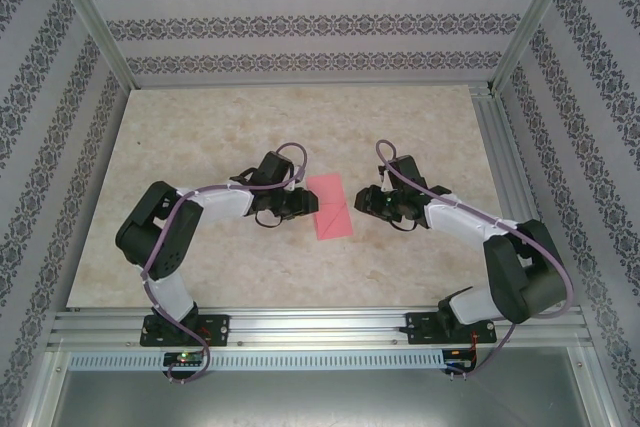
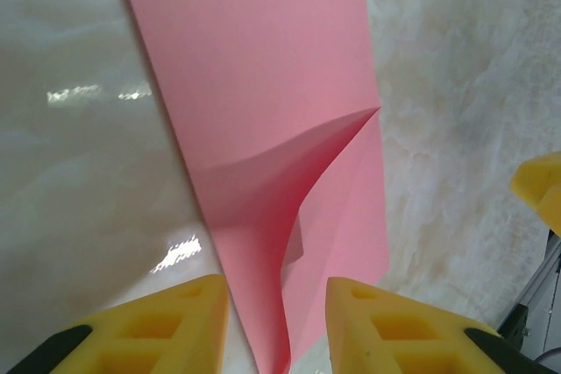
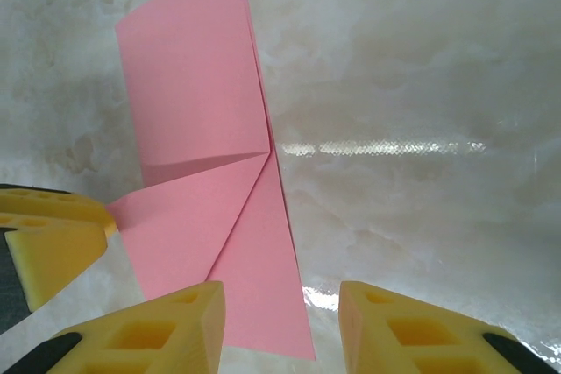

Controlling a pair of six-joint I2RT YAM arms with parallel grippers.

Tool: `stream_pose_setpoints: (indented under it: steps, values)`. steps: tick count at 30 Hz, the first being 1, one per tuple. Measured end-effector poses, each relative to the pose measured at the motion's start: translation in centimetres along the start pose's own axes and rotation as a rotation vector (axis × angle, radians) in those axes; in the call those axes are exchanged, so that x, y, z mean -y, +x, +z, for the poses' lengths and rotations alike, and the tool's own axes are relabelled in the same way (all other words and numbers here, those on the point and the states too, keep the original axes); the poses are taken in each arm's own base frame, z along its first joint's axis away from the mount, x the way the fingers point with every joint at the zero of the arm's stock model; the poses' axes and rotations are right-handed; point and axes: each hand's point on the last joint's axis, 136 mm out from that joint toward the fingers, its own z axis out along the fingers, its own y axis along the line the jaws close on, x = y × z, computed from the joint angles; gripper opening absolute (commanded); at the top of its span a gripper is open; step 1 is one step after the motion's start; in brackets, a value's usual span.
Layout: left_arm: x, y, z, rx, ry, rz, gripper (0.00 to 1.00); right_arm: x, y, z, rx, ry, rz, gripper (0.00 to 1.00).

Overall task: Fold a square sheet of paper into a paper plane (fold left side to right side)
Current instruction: Turn over the paper at the center of the table.

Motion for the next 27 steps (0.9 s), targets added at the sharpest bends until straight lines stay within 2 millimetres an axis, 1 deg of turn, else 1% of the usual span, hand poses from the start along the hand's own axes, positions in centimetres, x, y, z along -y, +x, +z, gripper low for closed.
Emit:
stream_pose_setpoints:
  steps: [4,11,17,21,27]
  values:
    - [0.2,-0.1,0.1,-0.001,0.005,0.002,0.36,-0.4,-0.3,-0.5,0.017,-0.013,-0.007,0.4]
    - [0.5,-0.6,0.7,-0.006,0.023,0.007,0.34,-0.4,-0.3,-0.5,0.017,-0.014,-0.007,0.4]
    - [0.0,-0.6,1.6,-0.018,0.014,-0.001,0.31,-0.4,-0.2,-0.4,0.015,-0.02,-0.007,0.4]
    - [-0.1,-0.5,1.8,-0.026,0.017,-0.004,0.27,-0.4,0.0,-0.3,0.01,-0.027,-0.007,0.4]
    - [1.0,-0.9,1.8,-0.021,0.072,0.018,0.17,-0.7,0.1,0.2,0.002,-0.053,0.001,0.4]
